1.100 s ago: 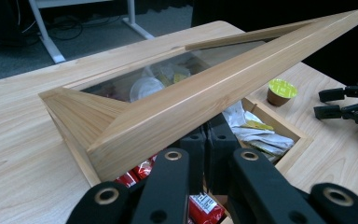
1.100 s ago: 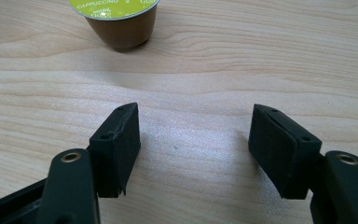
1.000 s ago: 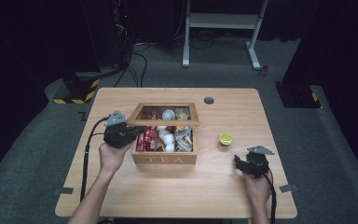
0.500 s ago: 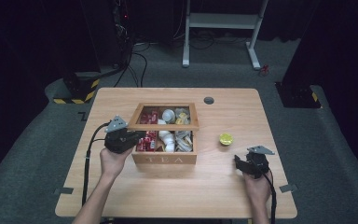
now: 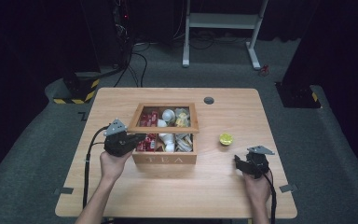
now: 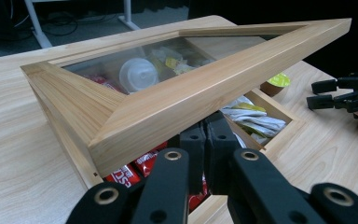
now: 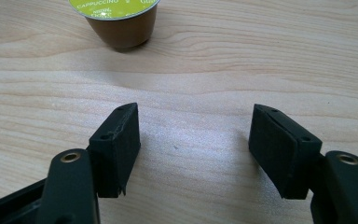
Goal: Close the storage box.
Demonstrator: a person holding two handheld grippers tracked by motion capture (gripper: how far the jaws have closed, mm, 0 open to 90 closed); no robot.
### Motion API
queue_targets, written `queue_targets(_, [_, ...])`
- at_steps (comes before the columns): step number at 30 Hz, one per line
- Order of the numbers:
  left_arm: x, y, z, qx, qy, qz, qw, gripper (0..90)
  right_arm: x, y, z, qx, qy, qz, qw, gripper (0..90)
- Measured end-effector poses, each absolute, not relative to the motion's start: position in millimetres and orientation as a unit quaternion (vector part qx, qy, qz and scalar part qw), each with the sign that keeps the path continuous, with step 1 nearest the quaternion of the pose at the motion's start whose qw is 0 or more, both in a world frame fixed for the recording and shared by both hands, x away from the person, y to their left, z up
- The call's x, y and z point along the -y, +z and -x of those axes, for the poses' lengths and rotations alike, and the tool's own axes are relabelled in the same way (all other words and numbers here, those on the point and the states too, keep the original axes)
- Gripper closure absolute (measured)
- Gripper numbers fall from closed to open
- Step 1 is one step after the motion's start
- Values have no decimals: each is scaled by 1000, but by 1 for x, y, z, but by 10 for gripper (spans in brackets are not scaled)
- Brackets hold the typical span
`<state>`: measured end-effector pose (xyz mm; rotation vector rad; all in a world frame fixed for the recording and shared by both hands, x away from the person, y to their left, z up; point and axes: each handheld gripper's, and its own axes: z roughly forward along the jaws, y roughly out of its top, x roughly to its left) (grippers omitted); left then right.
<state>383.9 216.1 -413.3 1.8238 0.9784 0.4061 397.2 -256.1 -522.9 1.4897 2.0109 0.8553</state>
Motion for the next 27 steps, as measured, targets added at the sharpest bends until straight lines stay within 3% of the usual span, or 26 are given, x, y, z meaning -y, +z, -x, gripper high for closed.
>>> queue_targets(27, [-215, -433, -375, -399, 166, -759, 486, 869, 256, -523, -397, -737, 313, -546, 246, 335])
